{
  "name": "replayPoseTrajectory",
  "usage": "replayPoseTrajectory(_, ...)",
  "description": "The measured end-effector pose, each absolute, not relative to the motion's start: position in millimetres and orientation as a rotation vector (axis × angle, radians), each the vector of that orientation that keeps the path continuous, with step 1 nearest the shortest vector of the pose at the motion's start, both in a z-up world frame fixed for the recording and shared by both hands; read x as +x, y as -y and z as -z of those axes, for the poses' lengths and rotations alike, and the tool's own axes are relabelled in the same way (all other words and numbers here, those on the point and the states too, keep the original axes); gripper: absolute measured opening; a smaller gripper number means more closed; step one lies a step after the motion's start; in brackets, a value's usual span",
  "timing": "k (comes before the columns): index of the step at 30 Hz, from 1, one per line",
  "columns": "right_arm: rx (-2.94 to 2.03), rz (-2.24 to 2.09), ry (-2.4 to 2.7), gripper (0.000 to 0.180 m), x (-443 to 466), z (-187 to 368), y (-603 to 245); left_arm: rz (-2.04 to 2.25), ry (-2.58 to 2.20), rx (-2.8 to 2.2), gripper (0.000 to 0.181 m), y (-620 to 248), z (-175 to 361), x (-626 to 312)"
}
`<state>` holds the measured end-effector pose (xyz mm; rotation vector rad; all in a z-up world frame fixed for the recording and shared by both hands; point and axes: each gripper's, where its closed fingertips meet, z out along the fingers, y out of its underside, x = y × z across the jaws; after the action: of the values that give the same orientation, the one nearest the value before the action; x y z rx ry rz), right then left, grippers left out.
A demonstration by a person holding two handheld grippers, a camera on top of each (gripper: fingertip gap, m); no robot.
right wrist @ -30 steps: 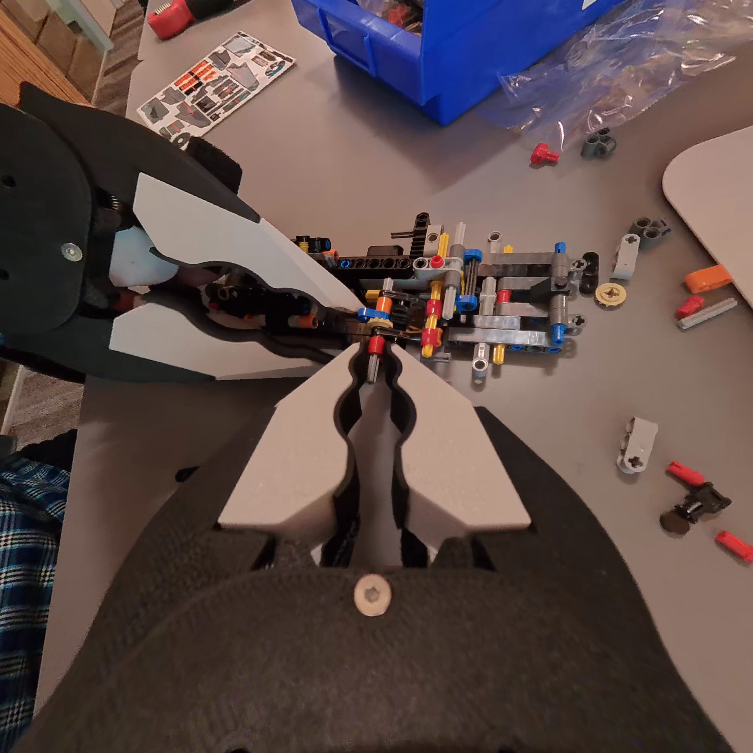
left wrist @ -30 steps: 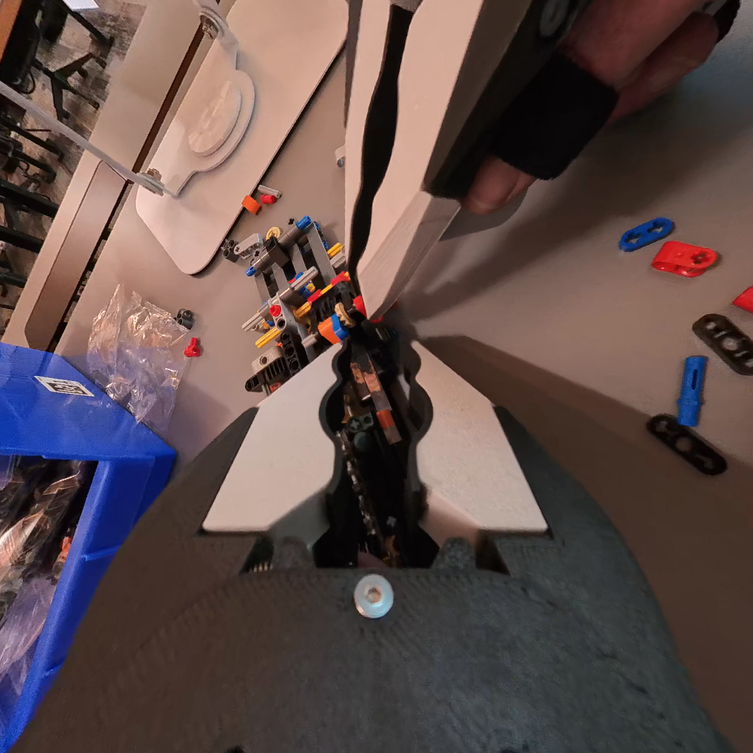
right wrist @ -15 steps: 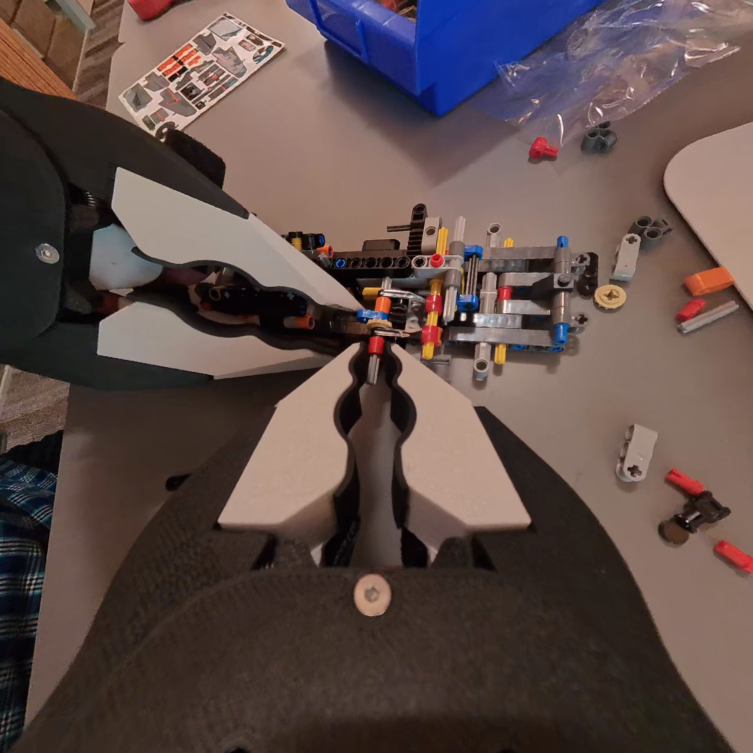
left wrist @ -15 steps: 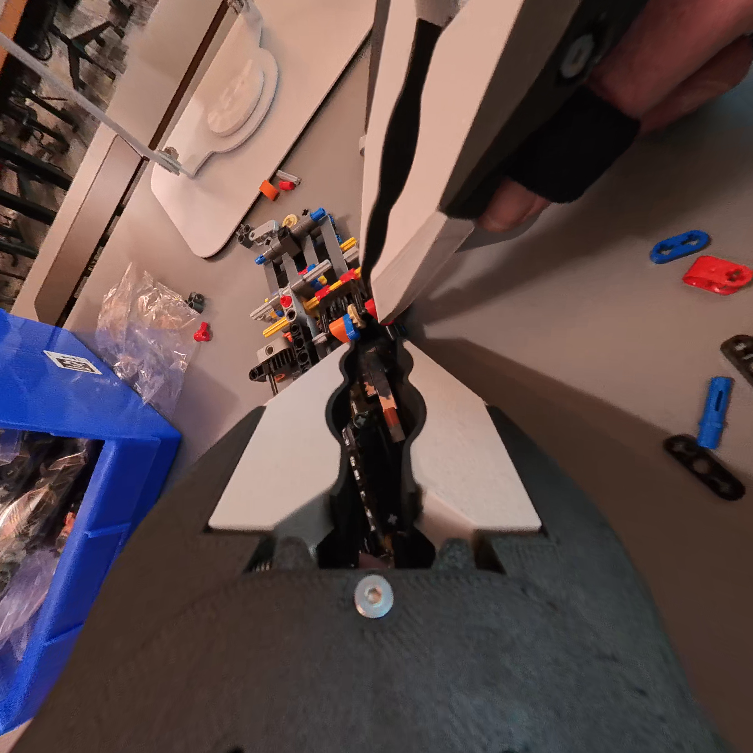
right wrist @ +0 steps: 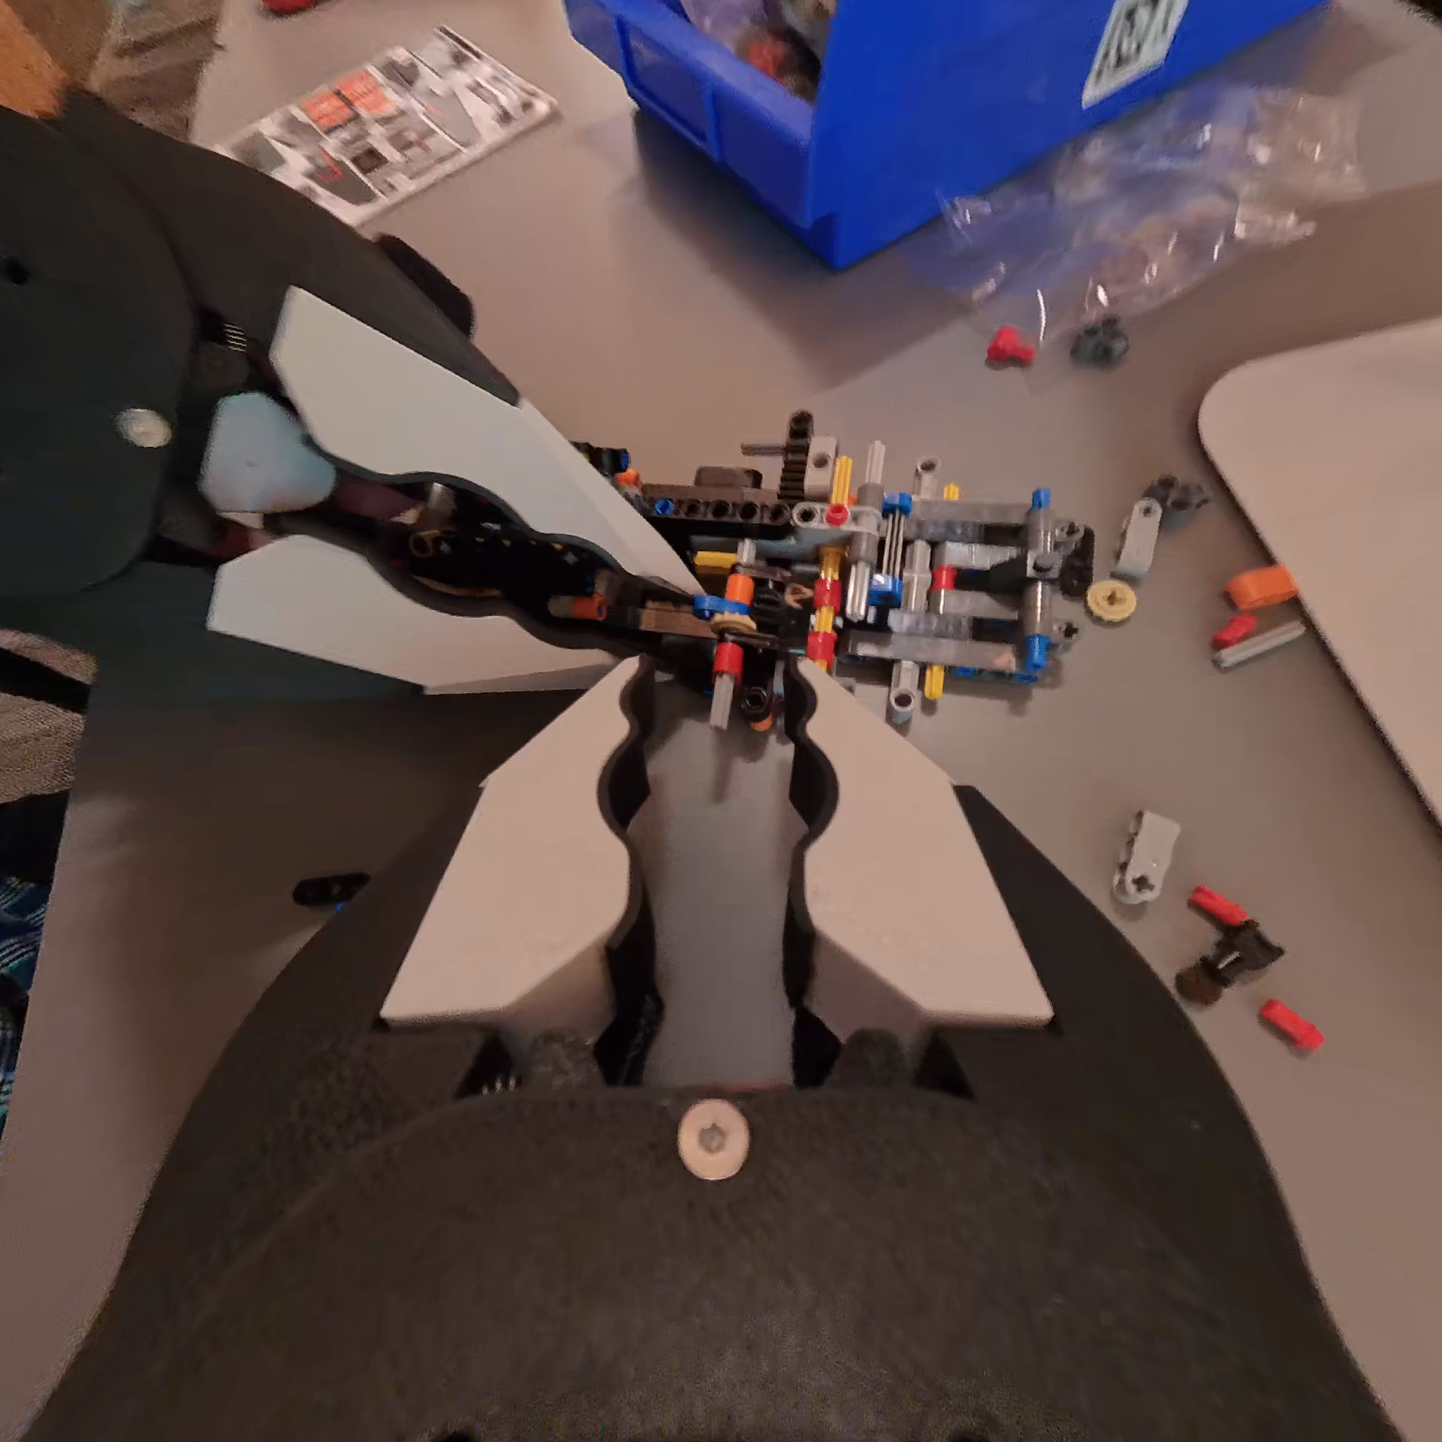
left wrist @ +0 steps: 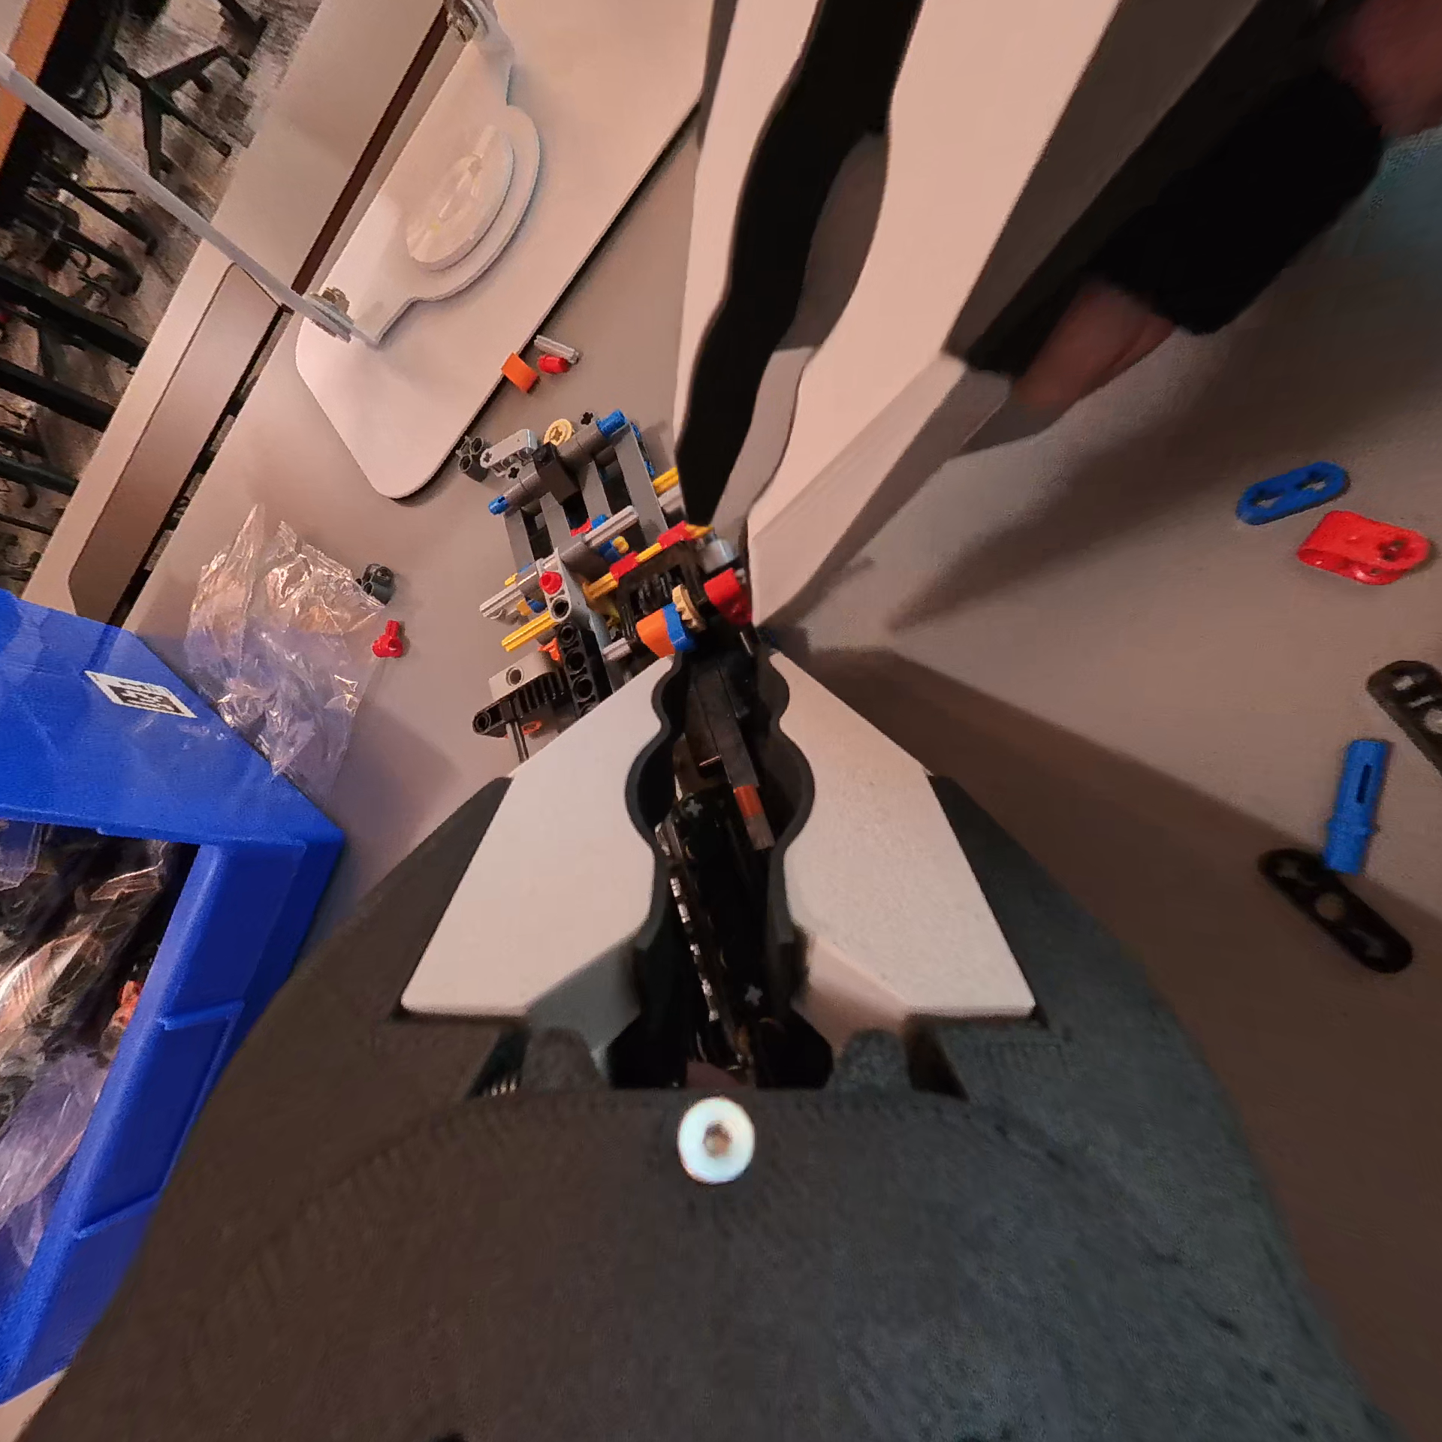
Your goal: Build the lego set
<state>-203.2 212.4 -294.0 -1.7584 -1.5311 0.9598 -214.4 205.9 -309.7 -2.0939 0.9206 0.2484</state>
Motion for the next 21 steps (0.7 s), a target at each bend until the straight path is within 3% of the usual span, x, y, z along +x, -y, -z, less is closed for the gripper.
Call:
replayPoseTrajectory(12,-1.764,-0.907,1.564,0.034,-197,306,-233,-0.287,-0.916,-2.103,0.015,-206,311,-216)
replayPoseTrajectory(16,-1.761,-0.951,1.532,0.047,-194,300,-235,-0.293,-0.913,-2.105,0.015,-206,311,-216)
replayPoseTrajectory(21,-1.763,-0.943,1.579,0.043,-194,306,-233,-0.312,-0.926,-2.101,0.018,-205,312,-214)
